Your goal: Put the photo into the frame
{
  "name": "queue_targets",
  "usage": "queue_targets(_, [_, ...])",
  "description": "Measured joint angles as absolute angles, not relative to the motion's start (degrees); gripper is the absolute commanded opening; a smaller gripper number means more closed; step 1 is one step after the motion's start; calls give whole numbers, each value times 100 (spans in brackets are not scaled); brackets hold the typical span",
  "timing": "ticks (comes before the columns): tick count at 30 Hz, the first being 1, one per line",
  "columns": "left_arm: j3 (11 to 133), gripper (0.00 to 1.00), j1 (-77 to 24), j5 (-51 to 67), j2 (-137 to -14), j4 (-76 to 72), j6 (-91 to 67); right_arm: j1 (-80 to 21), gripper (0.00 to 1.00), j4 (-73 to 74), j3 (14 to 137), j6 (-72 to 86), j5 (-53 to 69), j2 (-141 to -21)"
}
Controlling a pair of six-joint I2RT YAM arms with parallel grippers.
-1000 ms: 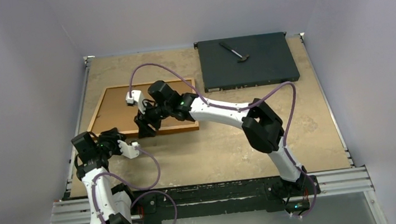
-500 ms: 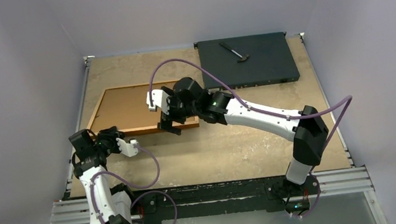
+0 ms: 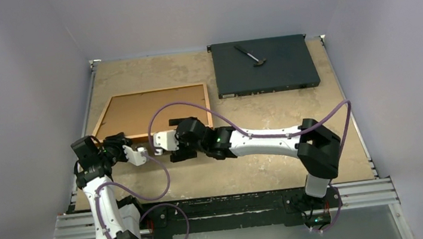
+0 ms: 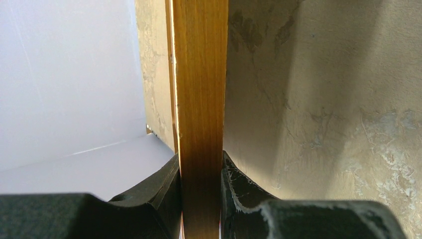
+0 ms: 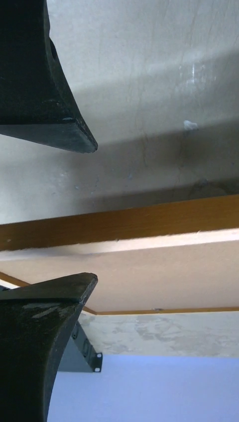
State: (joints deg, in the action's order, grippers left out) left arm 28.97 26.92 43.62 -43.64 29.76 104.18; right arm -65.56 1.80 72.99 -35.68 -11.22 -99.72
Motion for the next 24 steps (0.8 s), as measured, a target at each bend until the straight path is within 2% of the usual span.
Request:
queue_targets(2, [2912, 0, 2692, 4370, -4364, 2993, 10418, -6652, 85, -62, 7234, -3671, -1354, -10066])
queue_targets(4, [2941, 0, 2692, 4375, -4364, 3017, 10416, -6689, 76, -298, 7146, -3758, -1588, -10123])
queue_targets(5, [2956, 0, 2692, 4381, -4364, 3033, 10416, -6687, 70, -377, 7118, -3780, -1671, -10125])
queue_targets(8, [2989, 0, 2692, 4397, -4364, 3052, 10412, -6685, 45, -611, 7100, -3885, -1951, -10125])
queue_targets(14, [3048, 0, 2689, 4488, -4346, 2958, 10361, -6698, 11, -731, 7100, -4165, -2174, -10125])
queue_targets(15, [3070, 5, 2687, 4499, -4331, 2897, 10383, -6724, 8, -709, 7096, -4233, -2198, -10125])
queue_targets(16, [3087, 17, 2685, 4517, -4309, 2860, 10414, -6748, 7, -727, 7085, -4224, -2255, -10125])
queue_targets(19, [3089, 41, 2685, 4525, -4278, 2816, 10333, -6744, 3, -790, 7085, -4195, -2303, -10099])
queue_targets(22, [3179, 79, 2685, 4523, -4281, 2659, 9946, -6751, 1, -755, 7091, -4097, -2298, -10073])
queue_targets(24, [3347, 84, 2685, 4521, -4307, 2512, 9502, -6748, 1, -598, 7159, -4005, -2294, -10033])
